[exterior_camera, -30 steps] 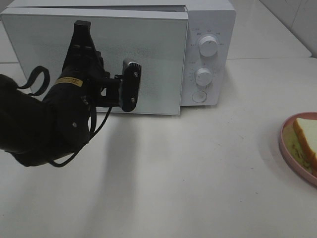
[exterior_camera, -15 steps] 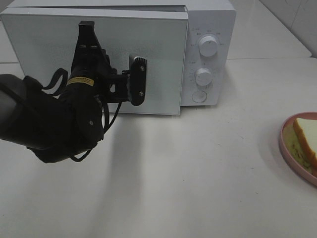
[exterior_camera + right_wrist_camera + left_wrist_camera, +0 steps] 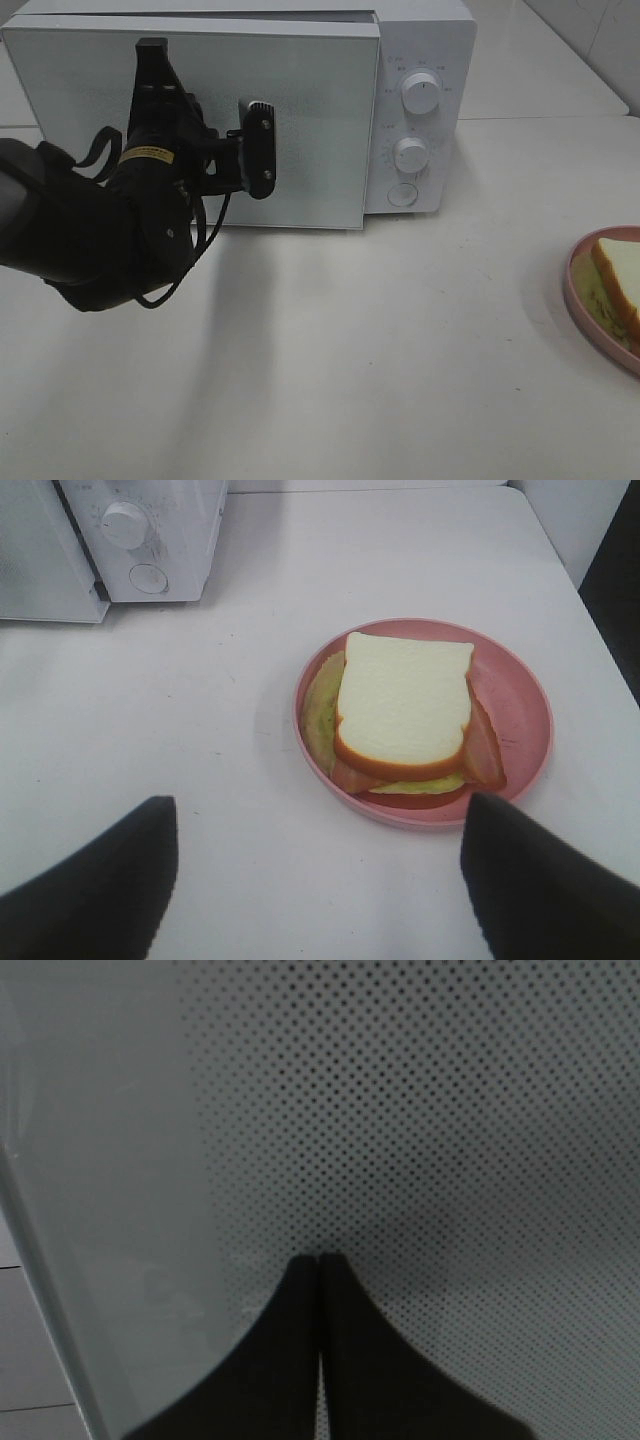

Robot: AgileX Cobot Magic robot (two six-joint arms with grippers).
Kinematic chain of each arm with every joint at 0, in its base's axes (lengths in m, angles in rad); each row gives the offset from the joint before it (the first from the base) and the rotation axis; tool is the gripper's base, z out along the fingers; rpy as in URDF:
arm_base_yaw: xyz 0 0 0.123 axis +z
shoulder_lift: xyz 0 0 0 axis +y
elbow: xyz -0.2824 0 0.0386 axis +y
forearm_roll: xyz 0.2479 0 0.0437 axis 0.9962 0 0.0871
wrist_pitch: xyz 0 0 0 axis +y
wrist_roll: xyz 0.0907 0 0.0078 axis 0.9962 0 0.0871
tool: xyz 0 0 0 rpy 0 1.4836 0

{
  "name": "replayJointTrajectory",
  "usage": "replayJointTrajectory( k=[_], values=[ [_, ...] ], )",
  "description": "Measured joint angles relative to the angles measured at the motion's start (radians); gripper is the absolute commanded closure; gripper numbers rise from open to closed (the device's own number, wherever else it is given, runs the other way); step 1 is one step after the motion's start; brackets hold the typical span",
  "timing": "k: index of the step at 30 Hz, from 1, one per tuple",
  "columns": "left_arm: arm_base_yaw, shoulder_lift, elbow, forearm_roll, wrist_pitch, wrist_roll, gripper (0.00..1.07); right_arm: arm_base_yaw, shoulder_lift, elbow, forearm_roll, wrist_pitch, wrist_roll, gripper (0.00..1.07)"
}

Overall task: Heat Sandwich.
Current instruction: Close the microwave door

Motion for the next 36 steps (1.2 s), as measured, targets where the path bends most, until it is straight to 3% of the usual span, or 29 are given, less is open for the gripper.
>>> replayJointTrajectory(
  k=[13,36],
  values=[
    [-0.001,0.077,-0.12,-0.024,0.008,-0.004,1.07,0.0,0.0,0.0,0.0,0.0,0.0,0.32],
    [-0.005,0.081,-0.128,-0.017,0.028,-0.02,1.07,0.0,0.0,0.0,0.0,0.0,0.0,0.32]
  ],
)
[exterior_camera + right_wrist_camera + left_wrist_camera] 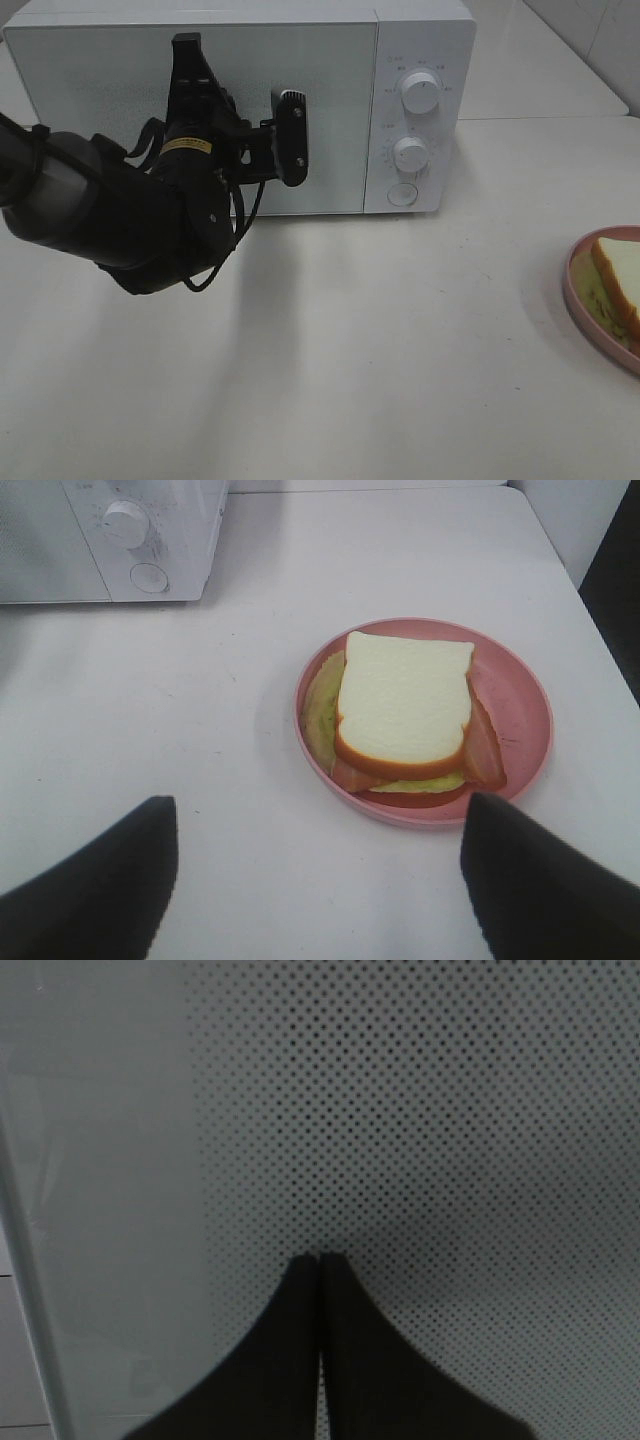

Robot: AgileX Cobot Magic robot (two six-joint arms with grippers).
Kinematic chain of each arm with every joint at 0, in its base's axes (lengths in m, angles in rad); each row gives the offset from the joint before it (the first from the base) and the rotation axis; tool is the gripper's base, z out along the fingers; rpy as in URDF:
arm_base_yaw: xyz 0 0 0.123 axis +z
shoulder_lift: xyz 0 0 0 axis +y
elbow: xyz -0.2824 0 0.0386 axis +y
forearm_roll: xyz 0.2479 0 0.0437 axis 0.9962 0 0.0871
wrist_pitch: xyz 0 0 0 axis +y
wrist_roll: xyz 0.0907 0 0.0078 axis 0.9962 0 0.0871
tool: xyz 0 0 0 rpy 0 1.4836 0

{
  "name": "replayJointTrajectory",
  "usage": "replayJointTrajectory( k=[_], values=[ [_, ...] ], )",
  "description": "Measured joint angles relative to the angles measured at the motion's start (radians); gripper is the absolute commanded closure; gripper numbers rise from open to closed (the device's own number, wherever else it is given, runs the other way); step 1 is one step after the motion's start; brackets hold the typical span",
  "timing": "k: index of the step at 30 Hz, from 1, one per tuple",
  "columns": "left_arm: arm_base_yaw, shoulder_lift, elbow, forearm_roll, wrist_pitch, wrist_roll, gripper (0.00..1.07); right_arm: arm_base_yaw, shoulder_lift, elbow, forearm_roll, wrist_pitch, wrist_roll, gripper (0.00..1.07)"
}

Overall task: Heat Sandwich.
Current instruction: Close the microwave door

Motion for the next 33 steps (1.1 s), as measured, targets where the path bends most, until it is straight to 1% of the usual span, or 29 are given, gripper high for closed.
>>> replayJointTrajectory(
  k=[1,2,4,5,6,8,9,10,12,13,14,16,17,18,21,22,23,25,26,27,28,29,30,31,33],
  values=[
    [0.0,0.0,0.003,0.002,-0.001,-0.017,1.07,0.0,0.0,0.0,0.0,0.0,0.0,0.32],
    [0.0,0.0,0.011,0.011,-0.005,-0.054,1.07,0.0,0.0,0.0,0.0,0.0,0.0,0.32],
    [0.0,-0.009,0.025,0.021,-0.005,-0.096,1.07,0.0,0.0,0.0,0.0,0.0,0.0,0.32],
    [0.0,-0.009,0.025,0.021,-0.005,-0.096,1.07,0.0,0.0,0.0,0.0,0.0,0.0,0.32],
    [0.001,-0.024,0.047,0.022,0.008,-0.135,1.07,0.0,0.0,0.0,0.0,0.0,0.0,0.32],
    [0.008,-0.049,0.075,0.012,0.034,-0.183,1.07,0.0,0.0,0.0,0.0,0.0,0.0,0.32],
    [0.008,-0.049,0.075,0.012,0.034,-0.183,1.07,0.0,0.0,0.0,0.0,0.0,0.0,0.32],
    [0.012,-0.077,0.101,0.004,0.059,-0.231,1.07,0.0,0.0,0.0,0.0,0.0,0.0,0.32],
    [0.012,-0.113,0.124,0.004,0.096,-0.295,1.07,0.0,0.0,0.0,0.0,0.0,0.0,0.32],
    [0.012,-0.113,0.124,0.004,0.096,-0.295,1.07,0.0,0.0,0.0,0.0,0.0,0.0,0.32],
    [0.012,-0.15,0.146,0.004,0.147,-0.367,1.07,0.0,0.0,0.0,0.0,0.0,0.0,0.32],
    [0.012,-0.19,0.168,0.009,0.209,-0.454,1.07,0.0,0.0,0.0,0.0,0.0,0.0,0.32],
    [0.012,-0.237,0.189,0.032,0.276,-0.551,1.07,0.0,0.0,0.0,0.0,0.0,0.0,0.32],
    [0.012,-0.237,0.189,0.032,0.276,-0.551,1.07,0.0,0.0,0.0,0.0,0.0,0.0,0.32],
    [0.012,-0.299,0.216,0.098,0.401,-0.711,1.07,0.0,0.0,0.0,0.0,0.0,0.0,0.32],
    [0.012,-0.299,0.216,0.098,0.401,-0.711,1.07,0.0,0.0,0.0,0.0,0.0,0.0,0.32],
    [0.012,-0.339,0.231,0.155,0.487,-0.806,1.07,0.0,0.0,0.0,0.0,0.0,0.0,0.32],
    [0.012,-0.371,0.238,0.208,0.567,-0.88,1.07,0.0,0.0,0.0,0.0,0.0,0.0,0.32],
    [0.019,-0.402,0.24,0.271,0.658,-0.952,1.07,0.0,0.0,0.0,0.0,0.0,0.0,0.32],
    [0.019,-0.402,0.24,0.271,0.658,-0.952,1.07,0.0,0.0,0.0,0.0,0.0,0.0,0.32],
    [0.025,-0.418,0.242,0.31,0.713,-0.995,1.07,0.0,0.0,0.0,0.0,0.0,0.0,0.32],
    [0.032,-0.433,0.242,0.341,0.769,-1.044,1.07,0.0,0.0,0.0,0.0,0.0,0.0,0.32],
    [0.051,-0.462,0.242,0.424,0.867,-1.147,1.07,0.0,0.0,0.0,0.0,0.0,0.0,0.32],
    [0.051,-0.462,0.242,0.424,0.867,-1.147,1.07,0.0,0.0,0.0,0.0,0.0,0.0,0.32],
    [0.078,-0.495,0.242,0.526,0.972,-1.28,1.07,0.0,0.0,0.0,0.0,0.0,0.0,0.32]
  ],
)
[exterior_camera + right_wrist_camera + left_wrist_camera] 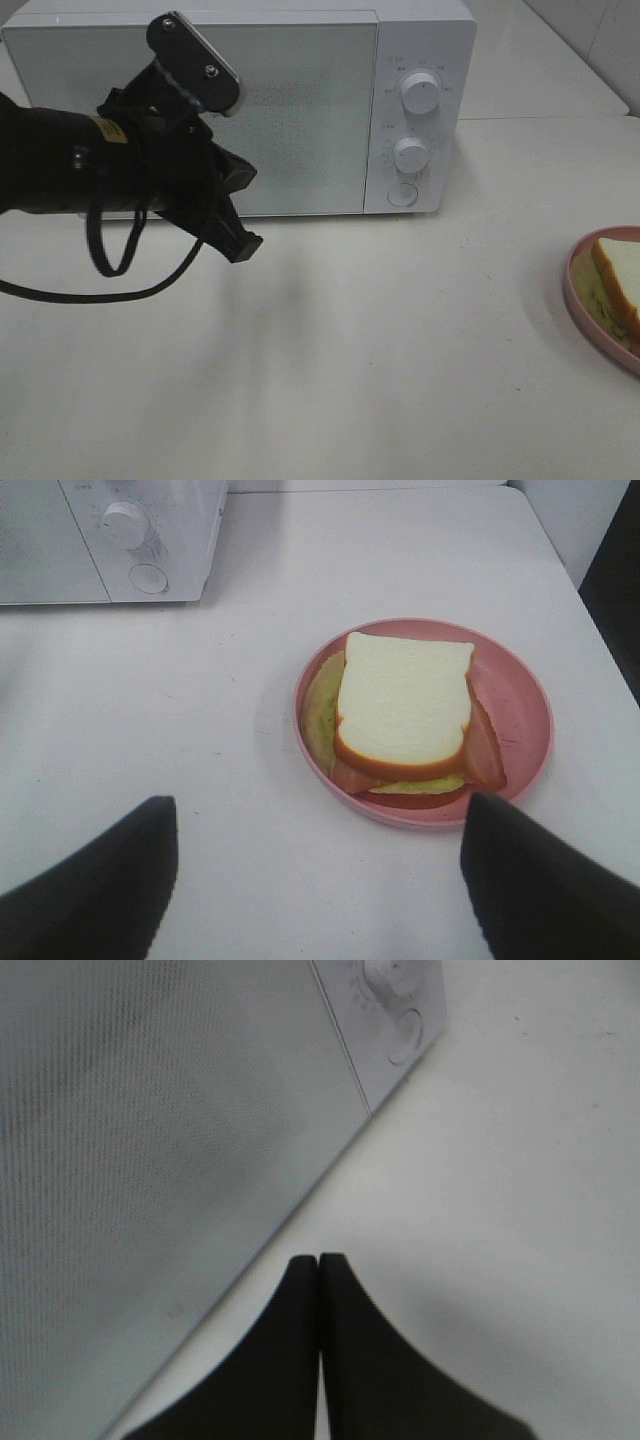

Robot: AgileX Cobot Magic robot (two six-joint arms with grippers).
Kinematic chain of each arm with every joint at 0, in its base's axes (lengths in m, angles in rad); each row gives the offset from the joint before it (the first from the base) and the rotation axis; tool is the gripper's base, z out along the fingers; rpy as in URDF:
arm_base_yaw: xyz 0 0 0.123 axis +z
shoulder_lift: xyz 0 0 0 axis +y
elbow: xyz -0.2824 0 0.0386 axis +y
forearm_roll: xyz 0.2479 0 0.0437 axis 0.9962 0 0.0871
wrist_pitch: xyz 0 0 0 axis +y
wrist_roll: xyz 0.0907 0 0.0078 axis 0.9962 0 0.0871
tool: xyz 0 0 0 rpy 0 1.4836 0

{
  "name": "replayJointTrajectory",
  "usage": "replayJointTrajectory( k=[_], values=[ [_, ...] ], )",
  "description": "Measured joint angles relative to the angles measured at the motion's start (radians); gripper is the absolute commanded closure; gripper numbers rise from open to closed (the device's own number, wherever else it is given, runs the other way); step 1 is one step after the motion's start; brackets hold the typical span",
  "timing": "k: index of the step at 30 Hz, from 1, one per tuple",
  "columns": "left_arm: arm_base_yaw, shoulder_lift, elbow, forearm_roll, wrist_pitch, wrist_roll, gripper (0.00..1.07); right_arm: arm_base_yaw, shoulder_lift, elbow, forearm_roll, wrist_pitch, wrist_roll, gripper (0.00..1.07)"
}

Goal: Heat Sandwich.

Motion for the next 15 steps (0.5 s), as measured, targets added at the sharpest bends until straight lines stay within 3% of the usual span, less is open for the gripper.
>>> replayJointTrajectory(
  k=[1,2,4,5,6,7,8,9,10,11,12,15],
  values=[
    [0.026,-0.03,0.0,0.095,0.087,-0.131,1.07,0.0,0.0,0.0,0.0,0.0,0.0,0.32],
    [0.026,-0.03,0.0,0.095,0.087,-0.131,1.07,0.0,0.0,0.0,0.0,0.0,0.0,0.32],
    [0.05,-0.066,0.001,0.197,0.171,-0.282,1.07,0.0,0.0,0.0,0.0,0.0,0.0,0.32],
    [0.072,-0.101,0.001,0.28,0.234,-0.423,1.07,0.0,0.0,0.0,0.0,0.0,0.0,0.32],
    [0.083,-0.121,0.001,0.322,0.264,-0.501,1.07,0.0,0.0,0.0,0.0,0.0,0.0,0.32],
    [0.083,-0.121,0.001,0.322,0.264,-0.501,1.07,0.0,0.0,0.0,0.0,0.0,0.0,0.32],
    [0.092,-0.138,0.001,0.353,0.288,-0.563,1.07,0.0,0.0,0.0,0.0,0.0,0.0,0.32],
    [0.102,-0.16,0.001,0.392,0.316,-0.637,1.07,0.0,0.0,0.0,0.0,0.0,0.0,0.32],
    [0.113,-0.198,0.001,0.464,0.366,-0.754,1.07,0.0,0.0,0.0,0.0,0.0,0.0,0.32],
    [0.117,-0.22,0.001,0.5,0.393,-0.808,1.07,0.0,0.0,0.0,0.0,0.0,0.0,0.32],
    [0.117,-0.22,0.001,0.5,0.393,-0.808,1.07,0.0,0.0,0.0,0.0,0.0,0.0,0.32],
    [0.12,-0.301,0.001,0.59,0.486,-0.931,1.04,0.0,0.0,0.0,0.0,0.0,0.0,0.32]
  ],
)
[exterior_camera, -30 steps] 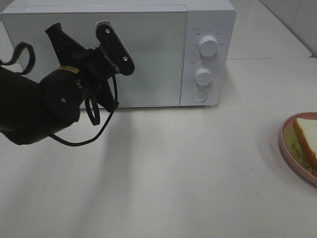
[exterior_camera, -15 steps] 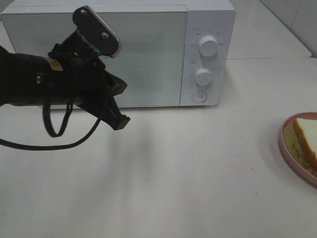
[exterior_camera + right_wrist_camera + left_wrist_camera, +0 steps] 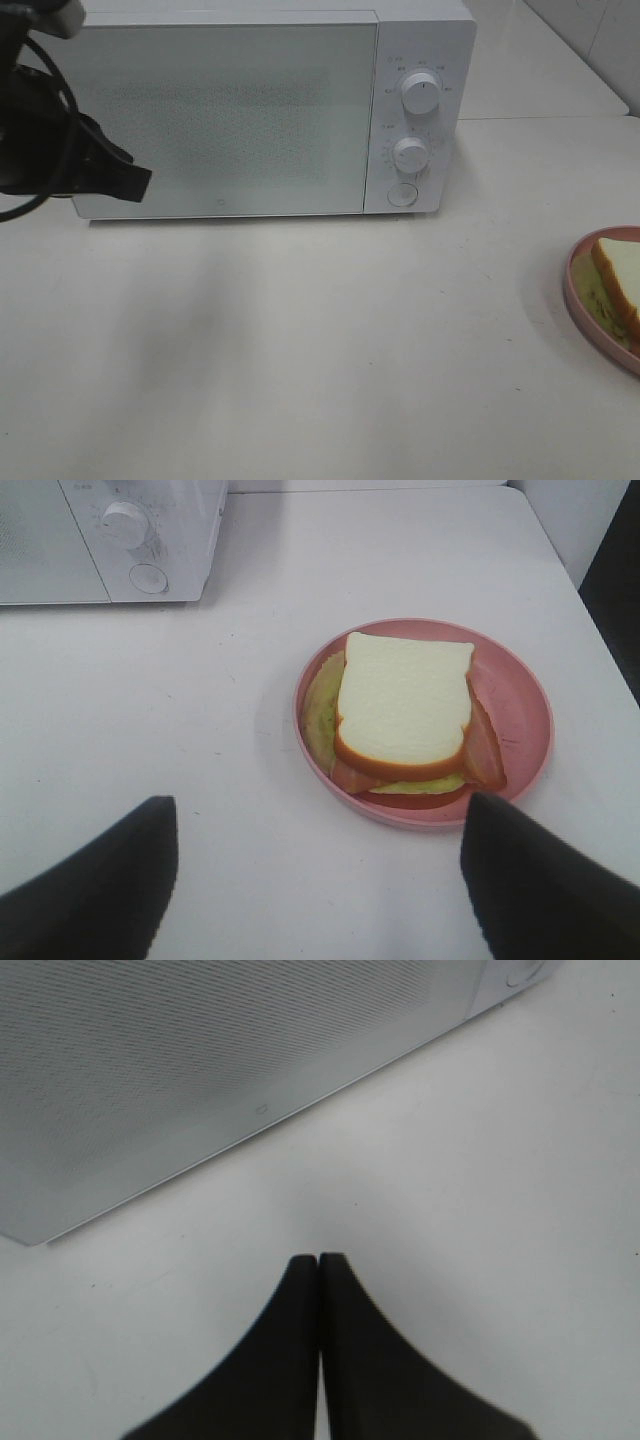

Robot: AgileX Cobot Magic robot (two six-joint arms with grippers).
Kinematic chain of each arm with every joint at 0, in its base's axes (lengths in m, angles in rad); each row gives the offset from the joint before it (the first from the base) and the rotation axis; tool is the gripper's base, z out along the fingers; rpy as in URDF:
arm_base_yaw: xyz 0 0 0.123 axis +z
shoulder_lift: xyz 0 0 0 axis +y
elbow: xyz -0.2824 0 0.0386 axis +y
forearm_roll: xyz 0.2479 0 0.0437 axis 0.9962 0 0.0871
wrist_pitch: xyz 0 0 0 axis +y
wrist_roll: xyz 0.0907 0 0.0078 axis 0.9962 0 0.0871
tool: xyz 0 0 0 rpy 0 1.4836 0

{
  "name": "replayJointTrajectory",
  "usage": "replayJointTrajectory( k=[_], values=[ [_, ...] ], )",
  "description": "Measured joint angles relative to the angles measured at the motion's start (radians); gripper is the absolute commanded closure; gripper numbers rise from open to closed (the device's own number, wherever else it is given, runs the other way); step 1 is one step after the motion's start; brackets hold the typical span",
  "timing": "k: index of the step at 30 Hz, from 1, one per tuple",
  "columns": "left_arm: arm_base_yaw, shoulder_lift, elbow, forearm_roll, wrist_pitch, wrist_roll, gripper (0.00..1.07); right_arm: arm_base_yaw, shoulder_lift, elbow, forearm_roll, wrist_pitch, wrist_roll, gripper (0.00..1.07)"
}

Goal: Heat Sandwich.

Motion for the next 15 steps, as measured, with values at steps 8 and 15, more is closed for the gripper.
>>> replayJointTrajectory(
  k=[8,15],
  values=[
    [0.069,-0.142,0.0,0.006,0.121,-0.046,0.39,0.0,0.0,0.0,0.0,0.0,0.0,0.32],
    [0.189,-0.222,0.0,0.005,0.244,-0.046,0.17,0.0,0.0,0.0,0.0,0.0,0.0,0.32]
  ],
)
